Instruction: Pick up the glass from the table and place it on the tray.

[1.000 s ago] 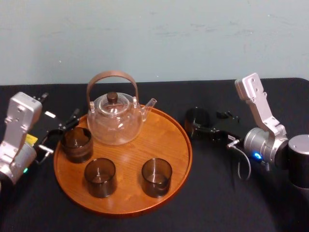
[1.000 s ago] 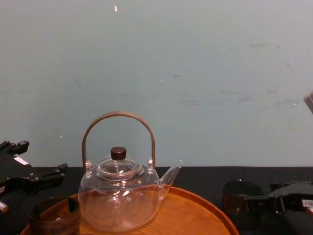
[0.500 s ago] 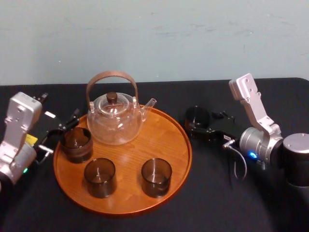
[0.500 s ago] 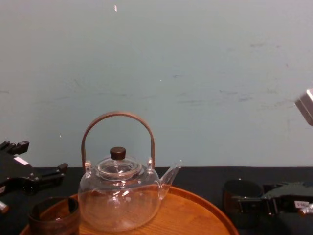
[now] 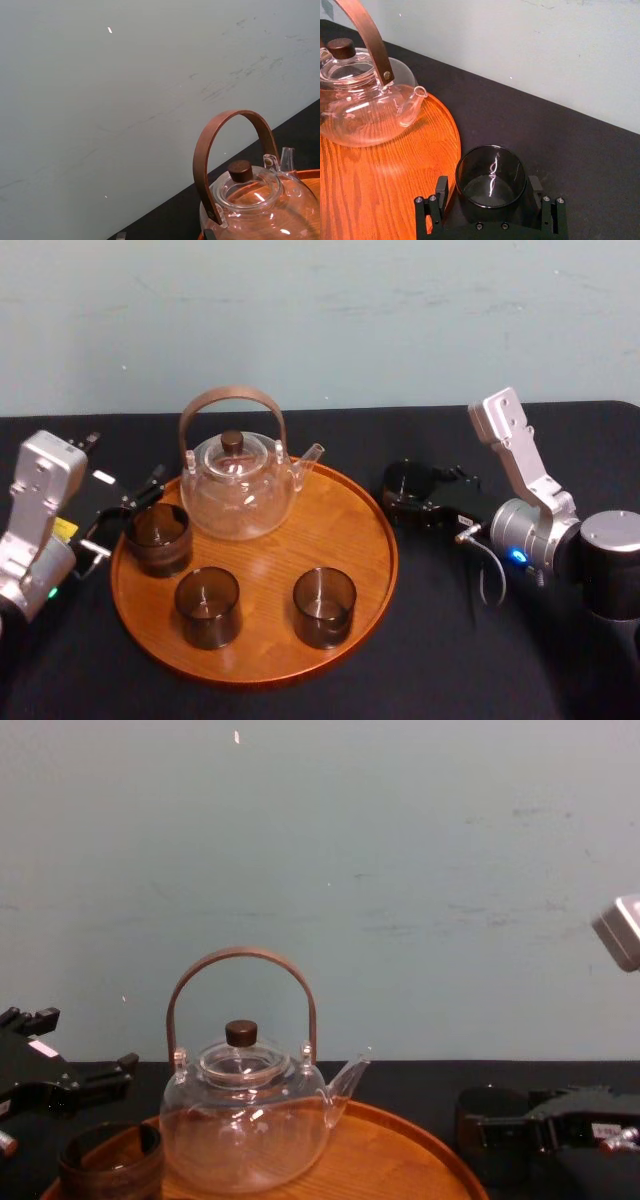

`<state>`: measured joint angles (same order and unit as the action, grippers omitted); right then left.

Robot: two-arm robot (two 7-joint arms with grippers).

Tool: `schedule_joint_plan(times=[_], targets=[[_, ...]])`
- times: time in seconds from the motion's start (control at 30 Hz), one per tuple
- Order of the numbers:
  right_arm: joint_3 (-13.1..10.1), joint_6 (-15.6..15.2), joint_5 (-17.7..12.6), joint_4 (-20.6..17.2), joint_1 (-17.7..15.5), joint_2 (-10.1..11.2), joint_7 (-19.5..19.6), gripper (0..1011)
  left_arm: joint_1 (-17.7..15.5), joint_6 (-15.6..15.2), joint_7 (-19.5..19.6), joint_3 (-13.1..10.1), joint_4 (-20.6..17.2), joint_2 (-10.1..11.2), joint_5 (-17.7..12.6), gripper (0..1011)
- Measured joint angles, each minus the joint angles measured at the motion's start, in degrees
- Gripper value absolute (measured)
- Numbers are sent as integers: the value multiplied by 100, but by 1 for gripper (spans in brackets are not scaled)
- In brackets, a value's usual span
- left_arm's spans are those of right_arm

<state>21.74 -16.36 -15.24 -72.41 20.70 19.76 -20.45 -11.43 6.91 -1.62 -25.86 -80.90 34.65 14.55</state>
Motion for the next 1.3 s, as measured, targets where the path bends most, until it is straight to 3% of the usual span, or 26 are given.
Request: schedule_joint_plan(times=[0.97, 1.17, 1.3], targets=[[17, -5, 143, 216, 150, -144, -47, 1002, 0, 0, 0, 0, 0, 0, 0, 1001], [15, -6, 139, 212, 150, -141, -44, 889, 0, 0, 0, 0, 0, 0, 0, 1001], [15, -6, 133, 210, 149, -139, -44, 882, 0, 0, 0, 0, 0, 0, 0, 1001]])
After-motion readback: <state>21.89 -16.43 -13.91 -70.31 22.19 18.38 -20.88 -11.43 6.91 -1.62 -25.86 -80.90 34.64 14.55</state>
